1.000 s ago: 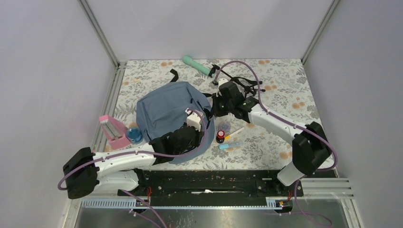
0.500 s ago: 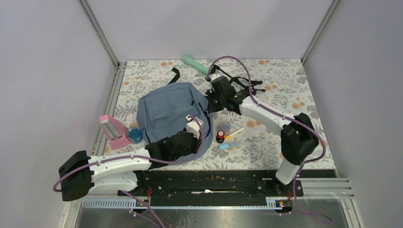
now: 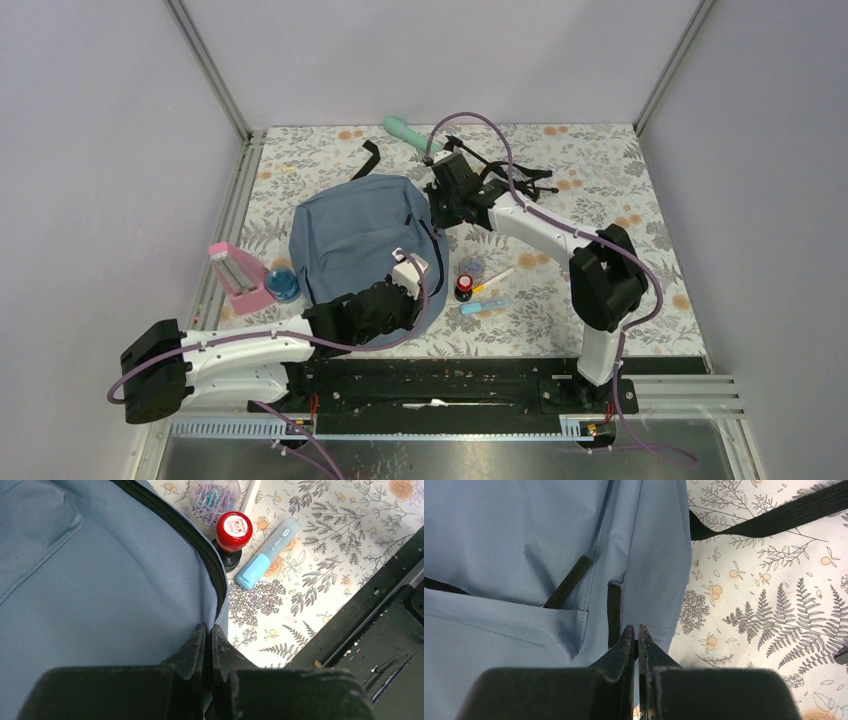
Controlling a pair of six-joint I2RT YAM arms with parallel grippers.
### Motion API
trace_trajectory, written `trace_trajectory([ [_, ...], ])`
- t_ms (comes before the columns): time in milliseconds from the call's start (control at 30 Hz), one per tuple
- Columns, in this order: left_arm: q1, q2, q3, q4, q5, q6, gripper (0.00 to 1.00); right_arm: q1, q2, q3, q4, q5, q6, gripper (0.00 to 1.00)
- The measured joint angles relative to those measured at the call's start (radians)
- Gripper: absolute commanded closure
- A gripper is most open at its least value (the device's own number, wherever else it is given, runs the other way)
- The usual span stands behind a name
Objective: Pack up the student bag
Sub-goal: Zip the student bag at the center of the board.
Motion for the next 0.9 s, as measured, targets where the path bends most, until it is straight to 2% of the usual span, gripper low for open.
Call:
trace_trajectory([
  [333,0.0,-0.039,-0.012,-0.003,-0.002,0.002,1.0,0.0,0.072,0.086,-0.058,-0.012,0.004,1.0],
  [367,0.0,-0.043,-0.012,-0.008,-0.003,0.0,0.94,0.0,0.072,0.088,-0.06,-0.014,0.005,1.0],
  [400,0.0,-0.05,-0.011,-0.014,-0.007,-0.007,0.76,0.0,0.072,0.089,-0.061,-0.019,0.008,0.98],
  [433,0.0,-0.058,-0.009,-0.029,-0.012,-0.016,0.49,0.0,0.072,0.089,-0.063,-0.022,0.01,0.87],
  [467,0.0,-0.066,-0.003,-0.048,-0.013,-0.026,0.34,0.0,0.072,0.089,-0.066,-0.025,0.01,0.69],
  [500,-0.005,-0.077,0.008,-0.08,-0.01,-0.034,0.2,0.0,0.072,0.089,-0.061,-0.024,0.011,0.54],
  [567,-0.027,-0.102,0.049,-0.156,-0.019,-0.073,0.03,-0.005,0.072,0.094,-0.047,-0.019,0.013,0.37],
  [700,-0.023,-0.127,0.15,-0.233,-0.058,-0.09,0.01,-0.023,0.047,0.098,-0.023,-0.026,0.011,0.26],
  [900,0.125,-0.117,0.33,-0.344,0.008,-0.09,0.01,-0.032,-0.074,0.089,-0.012,-0.05,0.01,0.25],
])
